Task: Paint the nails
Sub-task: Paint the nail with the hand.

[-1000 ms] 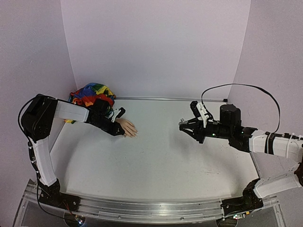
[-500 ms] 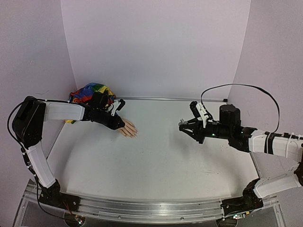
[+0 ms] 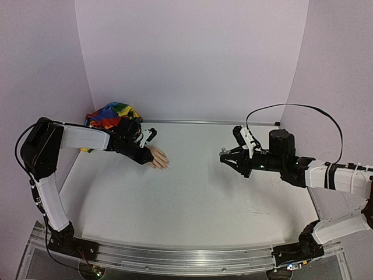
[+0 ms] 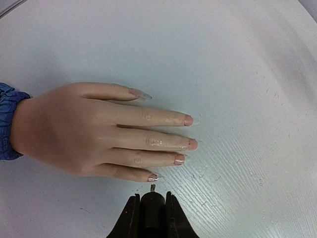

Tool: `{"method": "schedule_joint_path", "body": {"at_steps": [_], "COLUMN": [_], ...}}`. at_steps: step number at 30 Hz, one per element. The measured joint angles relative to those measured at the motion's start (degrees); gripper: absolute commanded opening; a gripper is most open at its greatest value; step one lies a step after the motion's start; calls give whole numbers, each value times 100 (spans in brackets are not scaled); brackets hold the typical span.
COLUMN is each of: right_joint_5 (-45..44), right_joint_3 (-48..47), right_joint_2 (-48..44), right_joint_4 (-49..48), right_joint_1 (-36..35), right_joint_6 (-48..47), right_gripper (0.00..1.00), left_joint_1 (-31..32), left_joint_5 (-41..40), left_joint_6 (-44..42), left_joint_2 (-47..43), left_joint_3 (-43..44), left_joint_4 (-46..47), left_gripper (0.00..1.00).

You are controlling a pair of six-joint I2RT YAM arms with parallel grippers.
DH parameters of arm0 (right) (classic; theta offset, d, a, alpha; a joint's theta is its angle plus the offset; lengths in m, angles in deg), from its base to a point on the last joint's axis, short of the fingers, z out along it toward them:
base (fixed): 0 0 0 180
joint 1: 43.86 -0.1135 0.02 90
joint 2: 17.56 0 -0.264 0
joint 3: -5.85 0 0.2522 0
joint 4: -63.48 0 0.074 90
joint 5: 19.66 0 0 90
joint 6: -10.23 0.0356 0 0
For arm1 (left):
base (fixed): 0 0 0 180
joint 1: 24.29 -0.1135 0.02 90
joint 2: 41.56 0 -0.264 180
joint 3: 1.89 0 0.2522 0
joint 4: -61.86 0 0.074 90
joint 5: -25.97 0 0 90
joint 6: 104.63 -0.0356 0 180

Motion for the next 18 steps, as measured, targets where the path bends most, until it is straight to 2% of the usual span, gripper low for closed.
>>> {"method": "schedule_joint_path", "body": {"at_steps": [18], "right_joint_5": [0], "right_joint_3": [0], "right_joint_2": [0], "right_joint_4": [0], "right_joint_1": [0], "right_joint_6": [0], "right_gripper": [0], "left_joint_1": [63], "left_joint_5": [-7], "left_joint_6": [-153], "left_joint_2": [271], "left_joint_3": [0], "left_joint_4": [9], "left_gripper": [0]}}
